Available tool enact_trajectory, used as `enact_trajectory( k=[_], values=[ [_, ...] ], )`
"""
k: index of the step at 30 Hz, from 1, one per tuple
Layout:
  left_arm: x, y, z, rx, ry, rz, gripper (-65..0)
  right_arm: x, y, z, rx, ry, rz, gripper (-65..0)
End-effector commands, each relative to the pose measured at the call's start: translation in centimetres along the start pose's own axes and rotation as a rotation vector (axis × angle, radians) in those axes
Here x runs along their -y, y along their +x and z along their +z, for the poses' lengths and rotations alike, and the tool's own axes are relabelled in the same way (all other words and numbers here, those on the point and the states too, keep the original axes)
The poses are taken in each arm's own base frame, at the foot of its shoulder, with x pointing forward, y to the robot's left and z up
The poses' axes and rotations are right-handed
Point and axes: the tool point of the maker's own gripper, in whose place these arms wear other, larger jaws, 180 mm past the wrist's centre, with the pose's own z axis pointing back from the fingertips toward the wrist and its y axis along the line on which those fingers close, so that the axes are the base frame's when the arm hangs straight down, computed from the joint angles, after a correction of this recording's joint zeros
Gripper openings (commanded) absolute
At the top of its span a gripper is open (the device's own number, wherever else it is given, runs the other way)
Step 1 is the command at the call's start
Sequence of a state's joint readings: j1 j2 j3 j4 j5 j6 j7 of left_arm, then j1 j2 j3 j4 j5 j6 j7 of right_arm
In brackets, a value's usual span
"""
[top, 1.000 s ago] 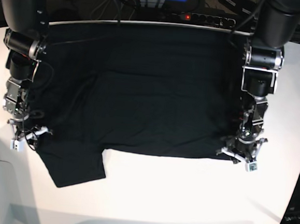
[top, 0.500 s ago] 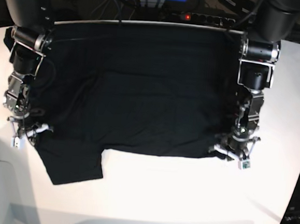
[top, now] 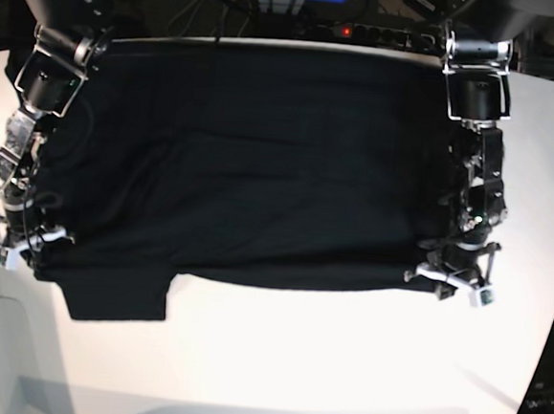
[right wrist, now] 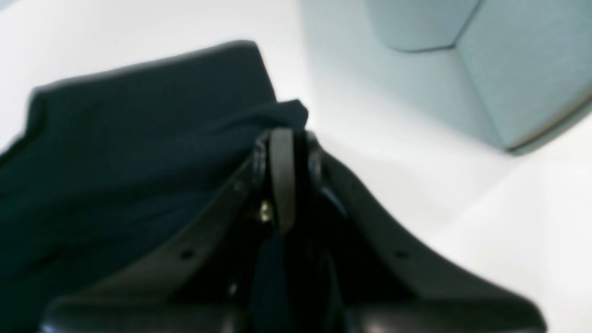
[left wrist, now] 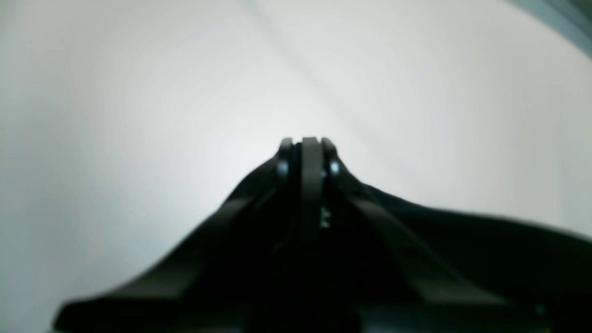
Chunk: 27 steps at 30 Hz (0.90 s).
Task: Fold the T-shirt properly
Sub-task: 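Fold the hem up over the shirt toward the collar with both grippers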
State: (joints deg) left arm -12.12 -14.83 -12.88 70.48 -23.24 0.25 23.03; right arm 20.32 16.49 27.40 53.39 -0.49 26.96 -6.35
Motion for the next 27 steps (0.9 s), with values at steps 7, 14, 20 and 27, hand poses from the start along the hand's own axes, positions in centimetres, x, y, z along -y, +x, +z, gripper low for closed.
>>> enact_trajectory(
  k=[7, 14, 20, 27],
  values=[
    [-0.3, 3.3, 3.6, 0.109, -0.004, 0.035, -65.0, 0.6, 4.4, 2.9, 0.168, -0.005, 0.028, -65.0],
    [0.0, 2.1, 6.9, 0.121, -0.009, 0.039, -65.0, -0.2, 5.4, 6.5, 0.235, 0.015, 0.072, -65.0],
    [-1.2, -0.3, 9.5, 0.096, 0.017, 0.027, -65.0, -0.6, 3.0, 8.6, 0.195, 0.023, 0.109, -65.0],
    [-4.0, -2.0, 10.9, 0.067, 0.084, 0.037, -65.0, 1.1, 0.7, 10.0, 0.153, -0.020, 0.091, -65.0]
  ],
)
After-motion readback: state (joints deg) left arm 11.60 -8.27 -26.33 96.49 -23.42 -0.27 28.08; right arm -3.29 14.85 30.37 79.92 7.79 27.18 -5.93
